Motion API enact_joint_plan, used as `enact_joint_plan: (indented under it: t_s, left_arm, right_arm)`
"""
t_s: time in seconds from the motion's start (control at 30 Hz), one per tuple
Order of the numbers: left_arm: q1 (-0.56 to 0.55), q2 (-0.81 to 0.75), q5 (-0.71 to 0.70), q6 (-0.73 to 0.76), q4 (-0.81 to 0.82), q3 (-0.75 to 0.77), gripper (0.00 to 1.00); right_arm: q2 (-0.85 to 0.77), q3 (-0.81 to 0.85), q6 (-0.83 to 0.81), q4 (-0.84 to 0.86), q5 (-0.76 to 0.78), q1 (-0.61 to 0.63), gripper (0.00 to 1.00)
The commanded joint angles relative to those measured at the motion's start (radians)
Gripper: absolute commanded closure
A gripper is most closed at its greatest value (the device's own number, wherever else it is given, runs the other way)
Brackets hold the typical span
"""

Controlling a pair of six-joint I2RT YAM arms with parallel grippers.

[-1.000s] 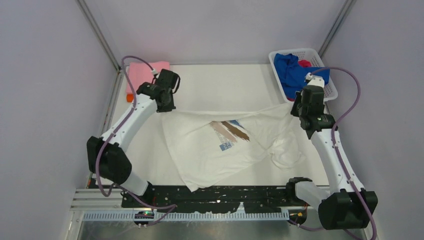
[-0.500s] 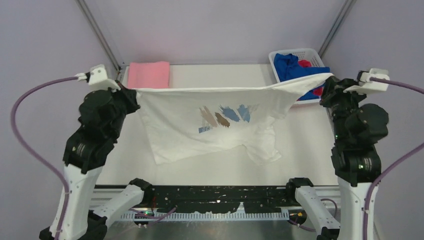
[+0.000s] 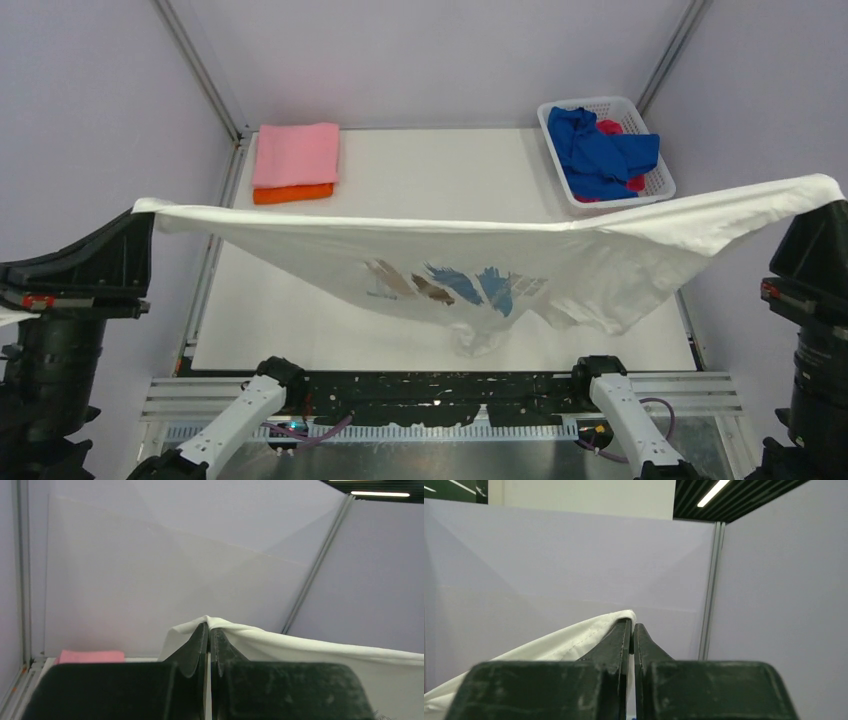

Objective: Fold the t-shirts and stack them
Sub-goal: Flatten out the tshirt

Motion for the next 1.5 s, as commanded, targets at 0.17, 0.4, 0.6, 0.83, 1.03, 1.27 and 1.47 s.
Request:
enact_joint_plan:
  t_s: [0.17,0.4,0.6,0.83,1.03,1.27,1.47]
  left_arm:
    - [0.001,0.118,0.038,0.047,-0.042,0.157,1.00]
    - [0.001,0.193,-0.156,0.018,0.002,-0.097,1.00]
    - [0.034,0.338,-0.333,-0.096,0.072,-0.475,1.00]
    - [0.160,0.797,-0.131,-0.214,0.153,-0.581,1.00]
    - [0.232,1.336,-0.071,-0.238,-0.055,-0.126,0.65]
    - [0.245,1.437,-0.109,-0.237,-0.144,0.115,0.00]
    - [0.242,1.253,0.027,-0.246,-0.037,-0.107,0.00]
  right_arm:
    - [0.146,0.229,-0.107,-0.027,0.048,-0.002,0.95]
    - [0.262,0.100,-0.099,0.051,0.065,-0.002,0.95]
    - [0.341,-0.259,-0.103,0.244,0.041,-0.003,0.95]
    - [0.595,-0.581,-0.030,0.418,-0.014,0.005,0.95]
    - [1.056,-0.465,-0.077,0.456,0.167,0.137,0.86]
    - [1.567,0.191,-0.053,0.058,0.431,0.213,0.37]
    - [1.377,-0.050,0.115,0.114,0.260,0.226,0.04]
